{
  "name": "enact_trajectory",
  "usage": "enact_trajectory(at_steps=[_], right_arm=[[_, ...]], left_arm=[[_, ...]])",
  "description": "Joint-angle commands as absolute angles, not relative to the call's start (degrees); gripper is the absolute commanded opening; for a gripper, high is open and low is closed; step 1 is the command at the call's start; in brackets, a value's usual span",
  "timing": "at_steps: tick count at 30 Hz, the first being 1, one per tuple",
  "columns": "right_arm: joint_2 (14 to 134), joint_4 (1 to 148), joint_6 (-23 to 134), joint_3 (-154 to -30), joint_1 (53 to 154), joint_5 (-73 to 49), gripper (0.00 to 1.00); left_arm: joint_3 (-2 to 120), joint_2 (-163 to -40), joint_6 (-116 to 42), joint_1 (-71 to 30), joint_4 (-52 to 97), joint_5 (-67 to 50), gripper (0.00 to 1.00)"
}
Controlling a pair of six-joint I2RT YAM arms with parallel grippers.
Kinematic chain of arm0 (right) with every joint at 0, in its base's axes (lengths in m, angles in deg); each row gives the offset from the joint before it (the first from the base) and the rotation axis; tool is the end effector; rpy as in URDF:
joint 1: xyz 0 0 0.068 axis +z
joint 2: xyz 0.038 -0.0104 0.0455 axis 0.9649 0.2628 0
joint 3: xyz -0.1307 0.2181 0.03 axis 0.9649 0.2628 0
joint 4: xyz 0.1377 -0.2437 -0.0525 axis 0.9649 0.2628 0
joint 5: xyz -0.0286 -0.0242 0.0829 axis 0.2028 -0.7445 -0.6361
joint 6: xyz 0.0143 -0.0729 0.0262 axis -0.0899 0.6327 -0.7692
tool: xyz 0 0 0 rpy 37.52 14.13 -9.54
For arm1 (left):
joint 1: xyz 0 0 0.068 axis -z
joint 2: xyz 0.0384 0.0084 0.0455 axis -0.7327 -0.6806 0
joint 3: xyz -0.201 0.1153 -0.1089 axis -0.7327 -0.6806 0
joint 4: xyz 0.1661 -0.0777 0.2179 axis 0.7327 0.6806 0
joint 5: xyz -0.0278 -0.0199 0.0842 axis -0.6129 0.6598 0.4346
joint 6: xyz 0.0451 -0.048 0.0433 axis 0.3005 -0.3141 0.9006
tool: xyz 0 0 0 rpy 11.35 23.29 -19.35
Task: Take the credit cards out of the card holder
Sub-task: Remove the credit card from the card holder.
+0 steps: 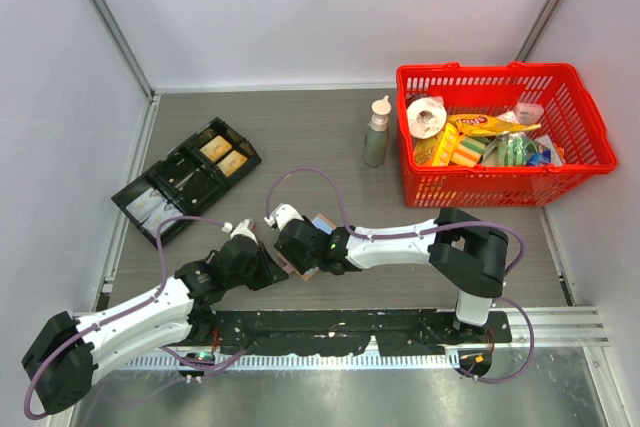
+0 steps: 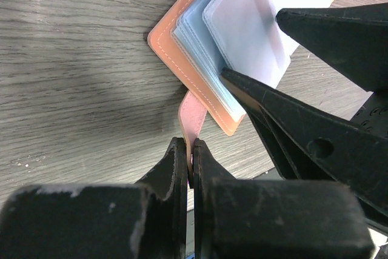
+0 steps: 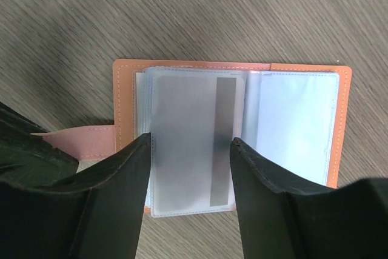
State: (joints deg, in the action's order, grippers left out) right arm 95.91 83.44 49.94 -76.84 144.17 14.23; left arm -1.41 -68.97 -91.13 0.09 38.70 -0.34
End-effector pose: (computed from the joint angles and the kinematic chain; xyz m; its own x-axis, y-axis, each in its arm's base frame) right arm 0.1608 0.3661 0.1069 -0.4423 -0.6127 -0.6550 -0.7402 0.6617 -0.1192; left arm 0.1369 -0.1480 0.0942 -0.8655 -0.4078 -0.2909 -0.1363 0.7505 -0.6466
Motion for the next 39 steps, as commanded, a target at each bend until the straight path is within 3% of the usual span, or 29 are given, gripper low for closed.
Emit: enact_trajectory(at_steps=[1,8,14,22,39], right_arm=[[93.5,86.8,52.4,-78.2,143.9,21.5,0.56],[90.8,87.7,52.2,-78.5,142.4,17.4,0.52],[88.9,87.7,50.9,-77.5,139.5,11.0,0.64],[86.6,86.8,50.3,-75.0,135.3,1.1,0.65],[82.5,88.2,48.4,-72.7,132.9,7.8,0.65]], left_arm=[[0.2,-68.9,-90.5,0.4,39.0,-1.9,0.0],[0.2,-69.3,-90.5,0.4,39.4,-1.7,0.0],[0.6,-69.5,-90.1,0.4,40.2,-0.8,0.0],[0.6,-69.6,-89.8,0.4,40.6,0.8,0.0],[1.1,-69.8,-89.5,0.4,41.1,1.8,0.0]])
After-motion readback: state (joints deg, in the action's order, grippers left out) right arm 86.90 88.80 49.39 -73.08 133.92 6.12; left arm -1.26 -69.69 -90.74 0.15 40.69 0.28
